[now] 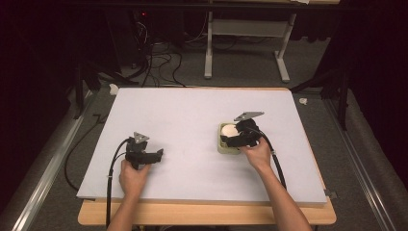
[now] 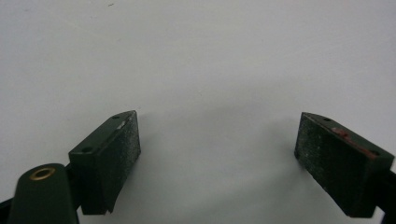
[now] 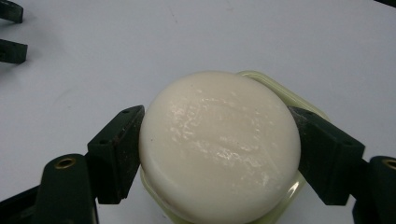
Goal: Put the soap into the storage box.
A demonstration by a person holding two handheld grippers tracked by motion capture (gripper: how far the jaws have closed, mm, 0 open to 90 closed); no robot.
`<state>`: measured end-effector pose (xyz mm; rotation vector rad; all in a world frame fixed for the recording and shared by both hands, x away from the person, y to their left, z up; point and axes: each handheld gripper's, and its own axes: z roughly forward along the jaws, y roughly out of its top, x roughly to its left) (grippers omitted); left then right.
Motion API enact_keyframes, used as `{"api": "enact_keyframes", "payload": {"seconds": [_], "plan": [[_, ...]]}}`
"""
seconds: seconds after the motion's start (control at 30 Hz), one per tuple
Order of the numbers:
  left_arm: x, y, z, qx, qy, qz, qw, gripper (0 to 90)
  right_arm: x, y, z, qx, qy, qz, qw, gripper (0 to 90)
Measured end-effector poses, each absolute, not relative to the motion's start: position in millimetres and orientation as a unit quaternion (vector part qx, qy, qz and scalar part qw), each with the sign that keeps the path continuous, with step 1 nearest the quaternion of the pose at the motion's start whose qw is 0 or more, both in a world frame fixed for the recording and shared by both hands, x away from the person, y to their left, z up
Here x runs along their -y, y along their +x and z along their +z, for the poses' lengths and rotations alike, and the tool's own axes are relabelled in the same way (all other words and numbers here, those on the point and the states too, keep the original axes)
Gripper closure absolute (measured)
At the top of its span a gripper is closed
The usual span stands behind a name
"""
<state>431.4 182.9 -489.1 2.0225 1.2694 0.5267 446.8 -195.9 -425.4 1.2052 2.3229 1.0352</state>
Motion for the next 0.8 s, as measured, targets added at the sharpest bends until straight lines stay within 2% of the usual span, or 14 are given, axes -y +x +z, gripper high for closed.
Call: {"api": "enact_keyframes", "payload": {"seconds": [0.8], "plan": [[-183.0,431.4,-489.1,-0.488,0.778,0.202,0.341,14.6,190.6,458.7,-442.2,-0.825,0.431,0.326,0.166,23.6]]}}
